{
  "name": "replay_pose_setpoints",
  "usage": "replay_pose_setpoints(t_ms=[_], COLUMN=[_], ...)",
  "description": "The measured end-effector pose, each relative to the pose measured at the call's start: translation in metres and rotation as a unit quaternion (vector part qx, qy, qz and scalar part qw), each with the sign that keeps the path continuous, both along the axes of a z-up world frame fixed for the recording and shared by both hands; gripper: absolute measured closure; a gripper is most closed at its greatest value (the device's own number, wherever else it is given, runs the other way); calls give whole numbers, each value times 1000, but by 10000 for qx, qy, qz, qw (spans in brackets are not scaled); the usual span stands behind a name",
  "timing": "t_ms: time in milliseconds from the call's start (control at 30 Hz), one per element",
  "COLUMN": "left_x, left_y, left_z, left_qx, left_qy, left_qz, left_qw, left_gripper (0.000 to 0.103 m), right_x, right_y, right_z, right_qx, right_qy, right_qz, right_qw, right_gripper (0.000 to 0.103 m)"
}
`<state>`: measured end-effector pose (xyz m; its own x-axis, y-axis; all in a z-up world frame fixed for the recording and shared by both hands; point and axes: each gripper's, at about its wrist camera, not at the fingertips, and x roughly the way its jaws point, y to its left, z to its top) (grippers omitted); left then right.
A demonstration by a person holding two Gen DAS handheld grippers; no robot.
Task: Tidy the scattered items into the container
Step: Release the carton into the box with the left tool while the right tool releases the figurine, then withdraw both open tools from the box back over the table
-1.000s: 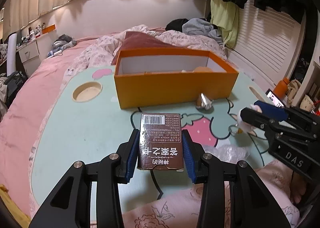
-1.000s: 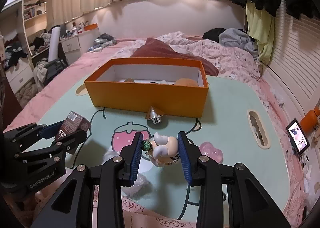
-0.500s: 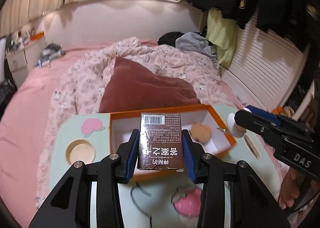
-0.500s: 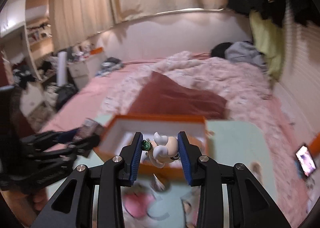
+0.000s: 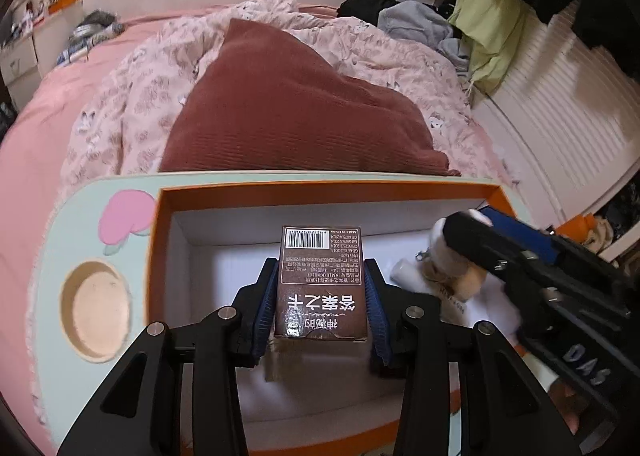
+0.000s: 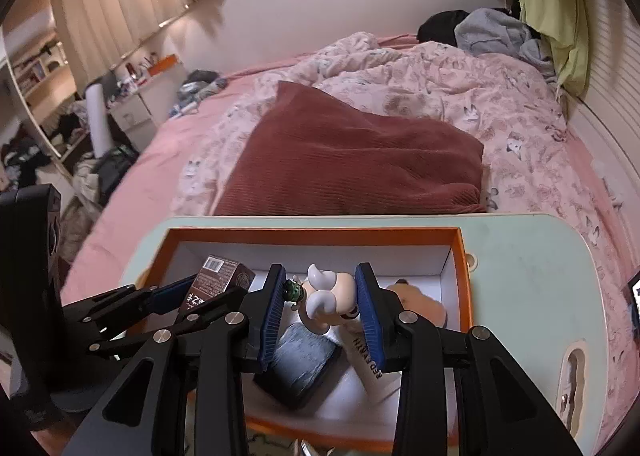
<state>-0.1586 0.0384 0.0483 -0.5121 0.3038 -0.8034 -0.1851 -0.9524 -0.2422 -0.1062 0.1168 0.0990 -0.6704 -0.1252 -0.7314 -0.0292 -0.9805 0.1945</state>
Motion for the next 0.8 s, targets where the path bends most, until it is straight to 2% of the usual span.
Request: replay_pose_setpoints(t_ms=[133,200,300,500,533,567,633,700,800], left_x=[0,0,3,43,53,66,91,118,152], left_y=[-4,-6,-8,-20,-22,-24,-27,-29,-28], left_z=[0,2,7,30,34,39,45,45,35], left_qx=[225,279,324,360,355,313,141,-83,-370], left_qy=[37,42,37,414,506,624,875,1031,1014], left_qz=[42,67,95,105,61,12,-13,-88,-306], left_qw=[9997,9996,9994,9984,9981,9976,9961,9946,9937], left_gripper=[59,58,57,56,53,49,35,33,33], right_x=[-5,-1,10,60,73,85,111,129,155], right_y=[3,6,9,2,-1,-3,-8,-12,-15], right_z=[-1,2,11,29,30,29,22,14,-4], right_qx=[-26,-63,-167,-68,-34,10,74,134,324], right_qy=[66,149,319,502,512,511,474,366,163], right_qz=[-27,-85,-137,-82,-57,-73,-70,2,103], right_qw=[10000,9998,9993,9987,9987,9987,9988,9992,9993], right_gripper=[66,59,54,54,54,54,54,54,54])
